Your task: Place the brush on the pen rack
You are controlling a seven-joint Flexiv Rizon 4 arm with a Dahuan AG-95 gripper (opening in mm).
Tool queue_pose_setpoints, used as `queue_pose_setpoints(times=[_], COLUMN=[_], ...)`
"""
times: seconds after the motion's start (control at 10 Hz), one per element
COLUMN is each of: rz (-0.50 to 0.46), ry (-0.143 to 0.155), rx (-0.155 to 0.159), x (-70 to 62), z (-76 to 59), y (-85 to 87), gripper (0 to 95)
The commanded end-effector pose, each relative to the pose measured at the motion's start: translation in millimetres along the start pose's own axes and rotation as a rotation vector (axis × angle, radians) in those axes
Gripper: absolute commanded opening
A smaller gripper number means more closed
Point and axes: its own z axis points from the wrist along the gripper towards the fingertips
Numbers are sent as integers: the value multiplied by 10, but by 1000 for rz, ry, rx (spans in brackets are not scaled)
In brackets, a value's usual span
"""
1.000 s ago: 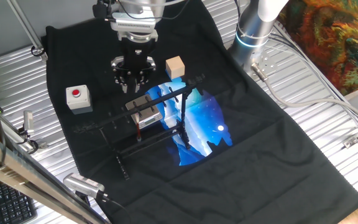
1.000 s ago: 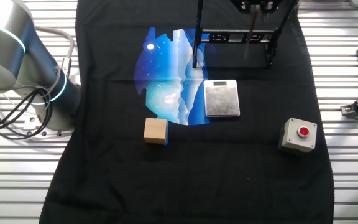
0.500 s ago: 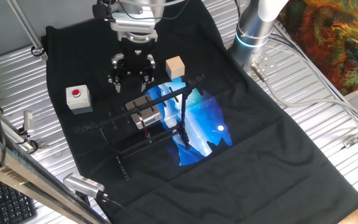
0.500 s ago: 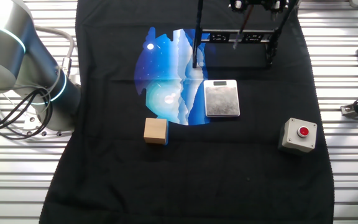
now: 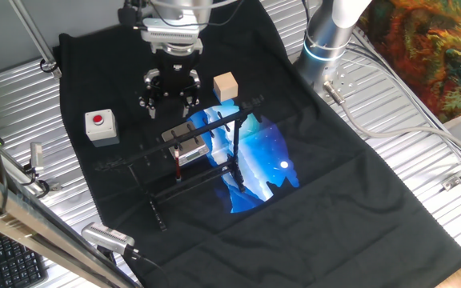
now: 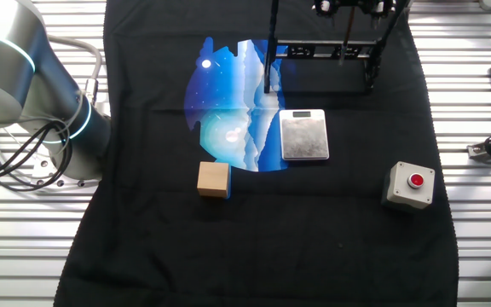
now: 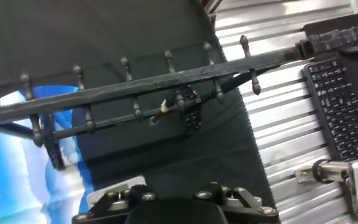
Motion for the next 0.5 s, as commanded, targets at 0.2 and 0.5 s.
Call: queue_pose_setpoints(times=[0.2,0.5], rz=[109,418], ry=[33,68], rx=[-84,-121], x=[465,828], z=[-52,64], y=[-136,-152], gripper=[190,190])
